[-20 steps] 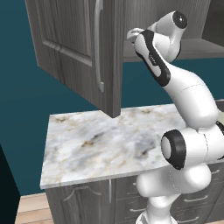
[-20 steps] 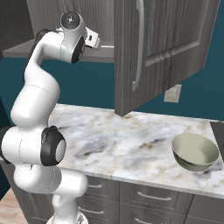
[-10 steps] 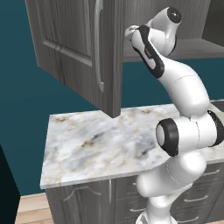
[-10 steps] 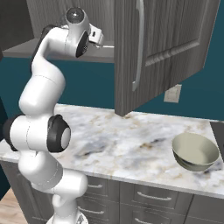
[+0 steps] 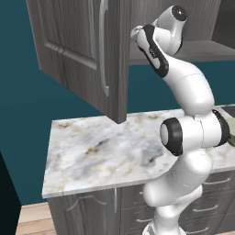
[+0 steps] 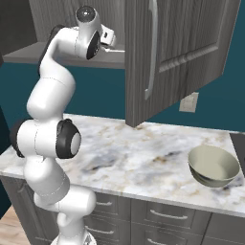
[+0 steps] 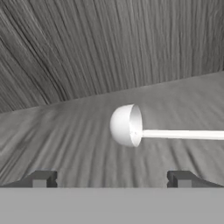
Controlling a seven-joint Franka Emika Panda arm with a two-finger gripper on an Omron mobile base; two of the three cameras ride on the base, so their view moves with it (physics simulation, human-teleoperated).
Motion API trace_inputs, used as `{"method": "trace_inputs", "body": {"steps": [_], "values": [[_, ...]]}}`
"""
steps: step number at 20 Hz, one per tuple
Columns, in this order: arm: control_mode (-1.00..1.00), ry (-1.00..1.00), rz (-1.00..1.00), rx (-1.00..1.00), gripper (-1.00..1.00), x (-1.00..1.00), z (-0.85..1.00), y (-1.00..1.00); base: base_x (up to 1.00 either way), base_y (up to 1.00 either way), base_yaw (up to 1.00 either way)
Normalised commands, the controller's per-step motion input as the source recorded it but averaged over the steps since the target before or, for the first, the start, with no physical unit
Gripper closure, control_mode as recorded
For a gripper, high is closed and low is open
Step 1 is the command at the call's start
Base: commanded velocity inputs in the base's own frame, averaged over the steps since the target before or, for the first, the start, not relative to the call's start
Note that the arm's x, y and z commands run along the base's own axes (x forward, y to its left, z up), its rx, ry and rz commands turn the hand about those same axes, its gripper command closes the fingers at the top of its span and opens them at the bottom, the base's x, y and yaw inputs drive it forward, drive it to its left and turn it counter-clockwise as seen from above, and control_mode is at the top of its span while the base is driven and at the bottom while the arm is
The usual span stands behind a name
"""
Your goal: Open the cabinet and move the ladle to the pot. Then close the cabinet.
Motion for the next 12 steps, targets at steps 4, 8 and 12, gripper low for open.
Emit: {"method": "trace_inputs", "body": {"steps": [4, 8, 12], "values": [[-1.00, 0.02, 0.00, -0.02, -1.00, 0.22, -0.03, -0.03, 0.00, 0.00, 0.00], [-1.00, 0.02, 0.00, -0.02, -1.00, 0.16, -0.07, -0.03, 0.00, 0.00, 0.00], [-1.00, 0.00, 0.00, -0.04, -1.00, 0.19, -0.15, -0.02, 0.00, 0.00, 0.00]]}}
